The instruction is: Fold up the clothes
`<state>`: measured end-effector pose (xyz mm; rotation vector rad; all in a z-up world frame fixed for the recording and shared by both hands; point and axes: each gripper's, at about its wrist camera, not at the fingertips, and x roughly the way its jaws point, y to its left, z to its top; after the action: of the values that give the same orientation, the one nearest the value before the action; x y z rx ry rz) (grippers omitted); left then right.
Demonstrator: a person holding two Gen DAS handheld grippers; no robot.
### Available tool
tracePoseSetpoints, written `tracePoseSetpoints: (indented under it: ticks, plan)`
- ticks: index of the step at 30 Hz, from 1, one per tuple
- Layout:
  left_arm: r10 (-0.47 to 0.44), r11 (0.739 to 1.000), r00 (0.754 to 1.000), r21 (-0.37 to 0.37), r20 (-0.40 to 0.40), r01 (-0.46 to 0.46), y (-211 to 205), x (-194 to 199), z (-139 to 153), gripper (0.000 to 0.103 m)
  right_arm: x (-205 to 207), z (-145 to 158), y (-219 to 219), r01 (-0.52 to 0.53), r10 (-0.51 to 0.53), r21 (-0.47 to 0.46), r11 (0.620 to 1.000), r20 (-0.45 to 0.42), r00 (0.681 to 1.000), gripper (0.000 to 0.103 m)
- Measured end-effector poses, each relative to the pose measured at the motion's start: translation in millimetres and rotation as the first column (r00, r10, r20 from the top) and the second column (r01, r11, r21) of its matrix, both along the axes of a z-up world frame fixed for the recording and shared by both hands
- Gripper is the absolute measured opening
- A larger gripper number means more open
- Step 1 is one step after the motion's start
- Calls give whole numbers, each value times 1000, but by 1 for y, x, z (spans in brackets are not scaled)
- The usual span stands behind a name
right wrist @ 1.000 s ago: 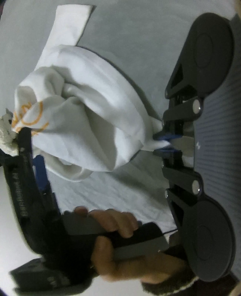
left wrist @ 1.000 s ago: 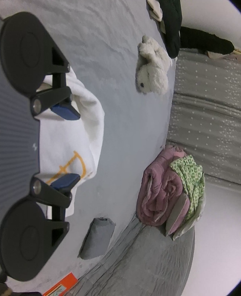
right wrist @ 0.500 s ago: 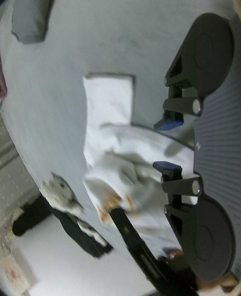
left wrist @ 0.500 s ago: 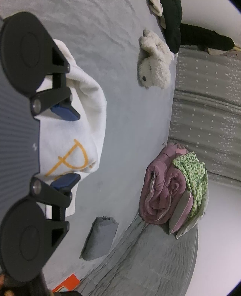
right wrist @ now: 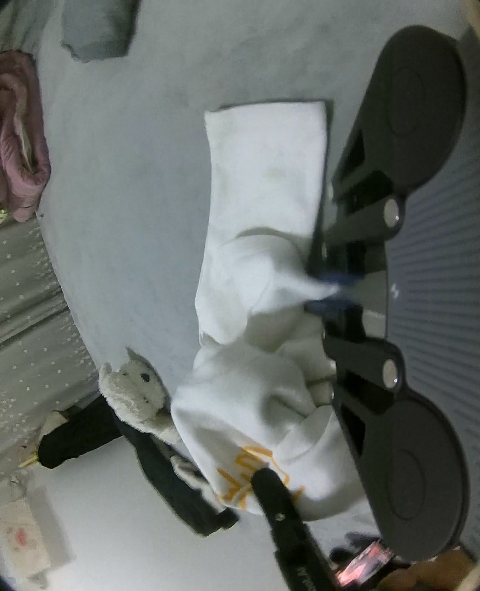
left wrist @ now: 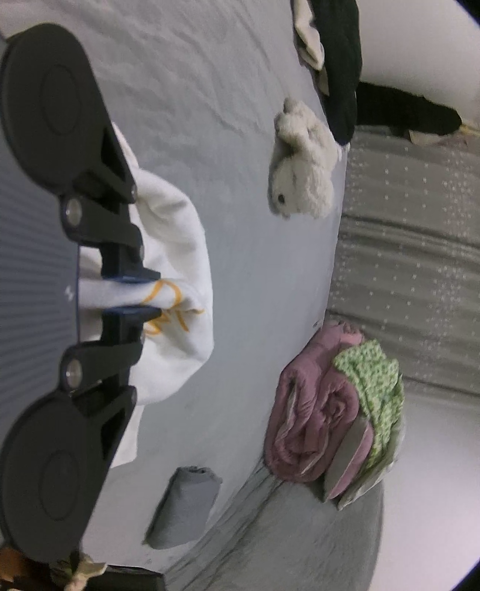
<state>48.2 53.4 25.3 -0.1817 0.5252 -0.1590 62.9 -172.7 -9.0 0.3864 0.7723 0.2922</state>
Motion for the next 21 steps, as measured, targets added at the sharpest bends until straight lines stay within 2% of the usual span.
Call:
tracePoseSetpoints:
  ticks: [7,15,21]
  plan:
    - [44,999,999,-27,23,-44,27,-19,14,10,-25,26,-11,25,-22,-26,999,85,996,8]
    - [44,999,998,13,38,-44,51,-41,19,10,-57,47,-23,9,0,-55,998,154,988,8]
    - [27,999,999,23,19,-27,59,-50,16,10,-89,50,-22,-68,83,-92,993,170,982,8]
